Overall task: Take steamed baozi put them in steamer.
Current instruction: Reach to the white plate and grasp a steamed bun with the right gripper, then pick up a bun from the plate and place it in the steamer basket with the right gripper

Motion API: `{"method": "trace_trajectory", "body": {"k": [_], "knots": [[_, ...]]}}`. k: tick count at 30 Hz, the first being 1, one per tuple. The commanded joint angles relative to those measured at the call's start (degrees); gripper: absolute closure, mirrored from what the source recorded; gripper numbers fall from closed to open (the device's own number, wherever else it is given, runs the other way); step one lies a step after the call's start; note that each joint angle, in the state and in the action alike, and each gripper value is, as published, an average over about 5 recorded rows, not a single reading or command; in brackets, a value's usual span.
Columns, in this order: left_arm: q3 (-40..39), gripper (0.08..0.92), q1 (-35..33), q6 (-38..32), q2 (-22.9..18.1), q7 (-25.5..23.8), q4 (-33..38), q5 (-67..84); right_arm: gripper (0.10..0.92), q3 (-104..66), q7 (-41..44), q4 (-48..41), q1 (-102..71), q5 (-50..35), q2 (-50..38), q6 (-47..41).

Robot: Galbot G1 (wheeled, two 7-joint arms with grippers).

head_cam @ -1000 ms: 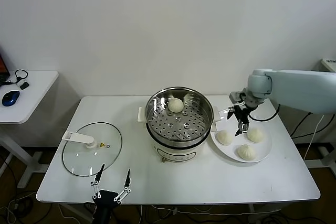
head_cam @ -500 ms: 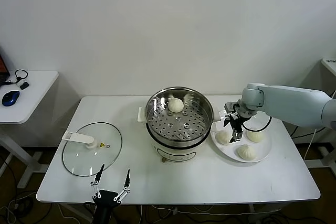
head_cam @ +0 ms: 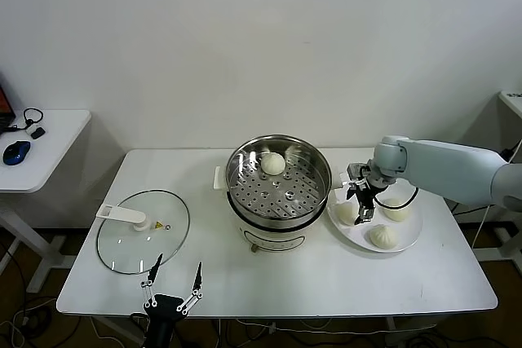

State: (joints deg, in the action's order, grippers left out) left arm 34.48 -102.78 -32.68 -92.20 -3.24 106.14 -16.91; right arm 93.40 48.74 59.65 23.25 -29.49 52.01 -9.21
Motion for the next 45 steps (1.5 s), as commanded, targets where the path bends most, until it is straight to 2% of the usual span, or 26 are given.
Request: {"method": "trace_trajectory", "body": {"k": [1, 4, 12, 26, 37, 45], "knots": [[-0.10, 0.177, 0.00, 0.08, -1.68, 0.04, 0.08, 0.04, 0.258, -1.02, -0.09, -0.62, -1.06, 0.46, -0.01, -0.16], [-0.23, 0.177, 0.03, 0.15, -1.69, 0.04, 0.13, 0.00, 0.293, -1.08, 0.03, -0.53, -0.91, 0.46, -0.02, -0.10], [-0.28, 0.177, -0.05, 0.15, -1.62, 0.08, 0.13, -0.22, 0.318, -1.08, 1.16, 0.76, 0.24, 0.83, -0.77, 0.04], [-0.34, 0.177, -0.45, 0.08, -1.61, 0.06, 1.21, -0.32, 0.338, 12.79, 6.82, 10.21, 19.28, -3.38, -4.41, 2.57], [-0.99, 0.177, -0.62, -0.04, -1.54, 0.03, 2.16, -0.70, 0.338, 24.39, 10.30, 19.21, 36.88, -12.48, -4.33, 3.46], [-1.05, 0.177, -0.65, -0.19, -1.35, 0.04, 2.26, -0.67, 0.338, 28.45, 11.88, 21.92, 46.45, -20.07, 0.74, 3.24]]}}
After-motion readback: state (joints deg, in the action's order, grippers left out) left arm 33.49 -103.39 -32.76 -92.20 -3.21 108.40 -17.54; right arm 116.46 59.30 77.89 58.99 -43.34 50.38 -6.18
